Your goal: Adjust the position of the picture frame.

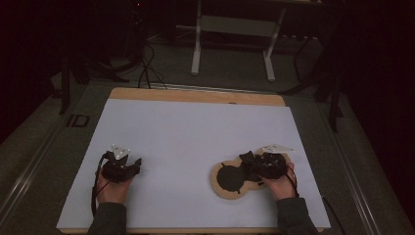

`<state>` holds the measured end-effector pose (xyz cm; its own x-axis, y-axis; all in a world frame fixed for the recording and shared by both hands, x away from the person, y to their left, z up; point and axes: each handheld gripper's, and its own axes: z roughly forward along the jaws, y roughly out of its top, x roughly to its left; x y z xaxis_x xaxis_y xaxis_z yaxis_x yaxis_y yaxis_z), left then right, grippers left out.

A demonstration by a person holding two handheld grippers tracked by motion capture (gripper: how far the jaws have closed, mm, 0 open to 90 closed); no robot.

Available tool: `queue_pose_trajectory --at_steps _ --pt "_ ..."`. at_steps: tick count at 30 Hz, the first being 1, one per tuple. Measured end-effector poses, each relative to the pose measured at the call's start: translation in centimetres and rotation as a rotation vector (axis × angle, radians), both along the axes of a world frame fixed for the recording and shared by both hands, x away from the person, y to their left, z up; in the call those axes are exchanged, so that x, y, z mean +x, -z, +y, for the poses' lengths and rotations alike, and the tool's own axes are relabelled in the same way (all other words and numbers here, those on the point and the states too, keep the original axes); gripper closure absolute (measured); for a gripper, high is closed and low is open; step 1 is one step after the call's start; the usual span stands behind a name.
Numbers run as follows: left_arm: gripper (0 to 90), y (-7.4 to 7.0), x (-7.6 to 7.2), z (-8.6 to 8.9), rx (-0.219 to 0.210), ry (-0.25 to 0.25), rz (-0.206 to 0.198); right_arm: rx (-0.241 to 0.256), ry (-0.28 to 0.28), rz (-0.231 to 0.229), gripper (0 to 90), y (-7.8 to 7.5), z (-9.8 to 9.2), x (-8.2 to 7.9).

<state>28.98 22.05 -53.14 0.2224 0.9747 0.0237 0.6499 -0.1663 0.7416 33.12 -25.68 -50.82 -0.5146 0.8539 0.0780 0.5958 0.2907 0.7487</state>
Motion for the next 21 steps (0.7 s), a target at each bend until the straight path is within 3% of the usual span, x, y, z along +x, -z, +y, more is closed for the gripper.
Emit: queue_pose_trajectory --at_steps 4,8,16,21 --pt "47.3 0.0 0.0 0.0 -0.003 -0.001 0.0 0.013 0.013 -0.019 57.9 -0.8 -1.2 -0.3" --pt "47.3 -0.1 -0.1 0.0 -0.003 0.004 -0.004 -0.01 0.032 -0.045 63.6 -1.6 -2.4 -0.6" --pt "47.3 -0.1 -0.1 0.0 -0.006 0.004 -0.008 -0.058 0.122 -0.055 89.8 -2.0 -5.5 -1.2" --pt "47.7 -0.1 -0.1 0.0 -0.006 0.006 -0.007 -0.085 0.171 -0.039 90.0 -1.6 -7.2 -1.5"
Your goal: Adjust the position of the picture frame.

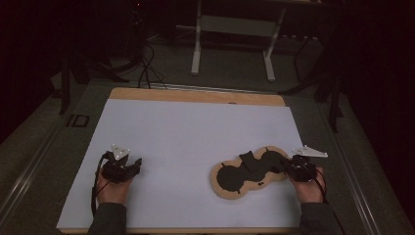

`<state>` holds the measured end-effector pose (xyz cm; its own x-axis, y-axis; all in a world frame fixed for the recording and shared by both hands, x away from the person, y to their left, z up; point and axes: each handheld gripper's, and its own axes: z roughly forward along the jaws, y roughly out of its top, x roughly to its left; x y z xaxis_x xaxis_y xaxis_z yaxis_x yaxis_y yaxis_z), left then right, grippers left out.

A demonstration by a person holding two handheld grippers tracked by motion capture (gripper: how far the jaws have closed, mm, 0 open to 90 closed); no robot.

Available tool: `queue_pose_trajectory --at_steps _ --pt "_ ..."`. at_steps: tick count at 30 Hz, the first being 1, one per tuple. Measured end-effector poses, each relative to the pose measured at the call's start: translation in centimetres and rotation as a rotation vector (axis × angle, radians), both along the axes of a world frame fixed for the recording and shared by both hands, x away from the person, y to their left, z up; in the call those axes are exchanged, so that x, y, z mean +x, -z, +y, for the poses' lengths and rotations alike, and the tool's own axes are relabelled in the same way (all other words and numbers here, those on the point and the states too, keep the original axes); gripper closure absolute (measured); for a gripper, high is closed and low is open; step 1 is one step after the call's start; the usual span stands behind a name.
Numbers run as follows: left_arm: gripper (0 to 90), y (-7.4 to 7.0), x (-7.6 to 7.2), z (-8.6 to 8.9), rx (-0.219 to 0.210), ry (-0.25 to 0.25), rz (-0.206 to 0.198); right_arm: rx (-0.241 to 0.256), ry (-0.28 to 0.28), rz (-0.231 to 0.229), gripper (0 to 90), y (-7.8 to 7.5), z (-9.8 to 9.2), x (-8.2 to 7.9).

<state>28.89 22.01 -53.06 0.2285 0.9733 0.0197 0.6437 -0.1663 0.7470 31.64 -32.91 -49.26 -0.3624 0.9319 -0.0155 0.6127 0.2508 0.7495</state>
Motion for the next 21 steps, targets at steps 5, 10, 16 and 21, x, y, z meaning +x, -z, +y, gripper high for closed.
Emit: queue_pose_trajectory --at_steps 5,10,16,21 --pt "48.0 0.0 -0.1 -0.1 0.007 0.0 -0.001 -0.017 0.064 0.014 90.0 0.7 -1.3 -0.1" --pt "51.0 -0.1 -0.2 -0.2 0.011 0.018 -0.012 -0.031 0.134 0.027 90.0 1.4 -2.6 0.1" --pt "54.6 -0.3 -0.4 -0.4 -0.006 0.043 -0.041 -0.01 0.197 0.04 90.0 2.4 -3.6 0.3" --pt "57.8 -0.3 -0.5 -0.6 -0.025 0.076 -0.029 -0.01 0.21 0.059 90.0 3.1 -3.6 0.3"
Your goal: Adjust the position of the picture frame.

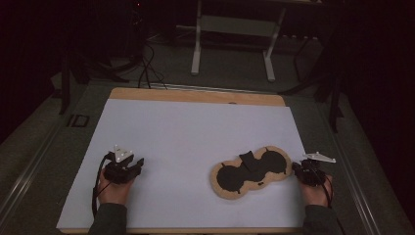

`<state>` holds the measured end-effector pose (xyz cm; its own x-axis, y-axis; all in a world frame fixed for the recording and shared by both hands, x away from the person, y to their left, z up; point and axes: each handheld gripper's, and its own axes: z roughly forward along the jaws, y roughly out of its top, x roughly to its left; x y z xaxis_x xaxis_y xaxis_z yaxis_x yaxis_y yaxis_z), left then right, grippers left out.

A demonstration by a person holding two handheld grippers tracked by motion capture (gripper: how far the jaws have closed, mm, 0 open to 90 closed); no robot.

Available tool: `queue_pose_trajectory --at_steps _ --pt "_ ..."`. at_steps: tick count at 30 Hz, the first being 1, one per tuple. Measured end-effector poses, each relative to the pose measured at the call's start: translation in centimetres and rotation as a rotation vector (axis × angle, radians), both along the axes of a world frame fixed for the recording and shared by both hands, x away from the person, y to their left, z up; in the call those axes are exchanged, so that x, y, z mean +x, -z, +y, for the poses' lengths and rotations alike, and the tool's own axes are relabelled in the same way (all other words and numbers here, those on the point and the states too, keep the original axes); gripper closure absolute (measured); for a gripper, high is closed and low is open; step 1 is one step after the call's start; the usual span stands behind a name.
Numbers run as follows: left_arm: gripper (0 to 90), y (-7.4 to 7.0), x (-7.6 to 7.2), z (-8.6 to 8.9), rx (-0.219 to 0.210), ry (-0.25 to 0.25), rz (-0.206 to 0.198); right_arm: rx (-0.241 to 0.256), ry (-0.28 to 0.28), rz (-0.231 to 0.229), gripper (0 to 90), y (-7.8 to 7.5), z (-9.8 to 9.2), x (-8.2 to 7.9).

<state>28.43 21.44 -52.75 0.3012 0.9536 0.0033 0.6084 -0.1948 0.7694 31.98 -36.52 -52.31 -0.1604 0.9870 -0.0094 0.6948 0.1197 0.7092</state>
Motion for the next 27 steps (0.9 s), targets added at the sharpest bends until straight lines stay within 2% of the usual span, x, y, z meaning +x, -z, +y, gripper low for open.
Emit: queue_pose_trajectory --at_steps 5,12,13,16,19,20,23,24,26,27 --pt "61.8 -0.1 -0.3 -0.6 0.007 0.04 -0.003 0.017 0.009 0.008 90.0 0.4 0.0 0.1" --pt "61.9 -0.4 -0.7 -1.4 -0.009 0.088 0.0 0.037 0.006 0.015 90.0 0.7 -0.1 0.0" --pt "62.1 -0.5 -0.9 -1.8 -0.024 0.107 -0.002 0.06 0.005 0.015 90.0 0.8 -0.3 -0.1" --pt "63.4 -0.6 -1.0 -2.3 -0.044 0.133 0.002 0.064 0.006 0.014 90.0 0.8 -0.3 -0.2" --pt "64.0 -0.5 -1.1 -3.9 -0.045 0.183 0.013 0.061 0.012 0.014 90.0 0.8 0.1 -0.3" --pt "64.3 -0.5 -1.1 -3.9 -0.045 0.183 0.013 0.061 0.012 0.014 90.0 0.8 0.1 -0.3" --pt "65.5 -0.3 -1.1 -5.7 -0.033 0.244 0.028 0.092 -0.015 0.019 90.0 0.9 0.6 -0.5" --pt "66.0 -0.3 -1.1 -5.7 -0.033 0.244 0.028 0.092 -0.015 0.019 90.0 0.9 0.6 -0.5" --pt "66.4 -0.2 -1.0 -6.8 -0.026 0.279 0.036 0.092 -0.021 0.02 90.0 0.8 1.0 -0.4" --pt "67.5 0.0 -1.0 -7.7 -0.017 0.304 0.041 0.106 -0.036 0.021 90.0 0.9 1.5 -0.2"
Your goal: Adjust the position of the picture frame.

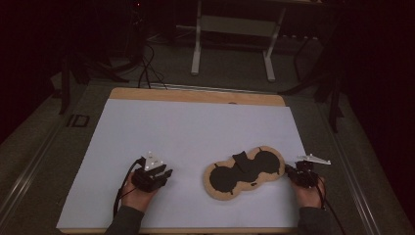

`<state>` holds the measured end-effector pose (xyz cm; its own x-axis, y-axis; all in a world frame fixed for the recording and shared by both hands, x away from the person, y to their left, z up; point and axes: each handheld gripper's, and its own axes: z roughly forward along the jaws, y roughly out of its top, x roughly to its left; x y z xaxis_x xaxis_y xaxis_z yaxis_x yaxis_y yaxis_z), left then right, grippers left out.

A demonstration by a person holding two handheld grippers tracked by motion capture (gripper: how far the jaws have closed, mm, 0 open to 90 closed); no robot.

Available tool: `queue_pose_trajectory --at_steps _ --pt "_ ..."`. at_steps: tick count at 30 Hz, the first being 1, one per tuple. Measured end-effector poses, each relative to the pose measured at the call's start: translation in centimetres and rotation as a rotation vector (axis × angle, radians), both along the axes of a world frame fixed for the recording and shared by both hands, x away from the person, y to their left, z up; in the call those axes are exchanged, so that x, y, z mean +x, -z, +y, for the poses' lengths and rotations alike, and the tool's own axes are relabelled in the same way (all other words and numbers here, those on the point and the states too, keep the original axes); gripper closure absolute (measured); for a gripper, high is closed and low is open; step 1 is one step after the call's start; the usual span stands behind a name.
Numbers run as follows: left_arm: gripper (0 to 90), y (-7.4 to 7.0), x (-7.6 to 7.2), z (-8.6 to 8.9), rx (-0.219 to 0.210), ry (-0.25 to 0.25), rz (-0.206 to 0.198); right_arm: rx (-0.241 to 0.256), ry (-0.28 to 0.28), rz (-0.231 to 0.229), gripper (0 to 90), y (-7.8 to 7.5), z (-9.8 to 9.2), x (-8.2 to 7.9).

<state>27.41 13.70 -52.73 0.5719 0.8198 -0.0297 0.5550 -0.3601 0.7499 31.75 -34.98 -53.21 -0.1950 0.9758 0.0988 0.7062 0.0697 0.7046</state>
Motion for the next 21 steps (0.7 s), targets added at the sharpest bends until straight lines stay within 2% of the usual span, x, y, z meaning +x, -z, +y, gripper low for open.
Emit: queue_pose_trajectory --at_steps 4,9,10,12,21 --pt "70.5 0.3 0.0 -1.0 0.016 0.034 0.008 -0.009 -0.012 0.003 90.0 -0.1 0.8 0.0" --pt "73.8 0.4 0.1 -1.3 -0.006 0.04 0.015 0.013 -0.022 0.017 90.0 -0.3 0.5 -0.9" --pt "75.5 0.4 0.2 -1.5 -0.013 0.044 0.016 0.009 -0.044 0.024 90.0 -0.4 0.7 -1.4" --pt "76.0 0.4 0.3 -1.7 -0.016 0.046 0.016 0.002 -0.048 0.027 90.0 -0.4 0.8 -1.6" --pt "76.8 0.8 0.8 -2.7 -0.003 0.06 0.014 -0.001 -0.057 0.038 90.0 -0.3 1.3 -1.8"
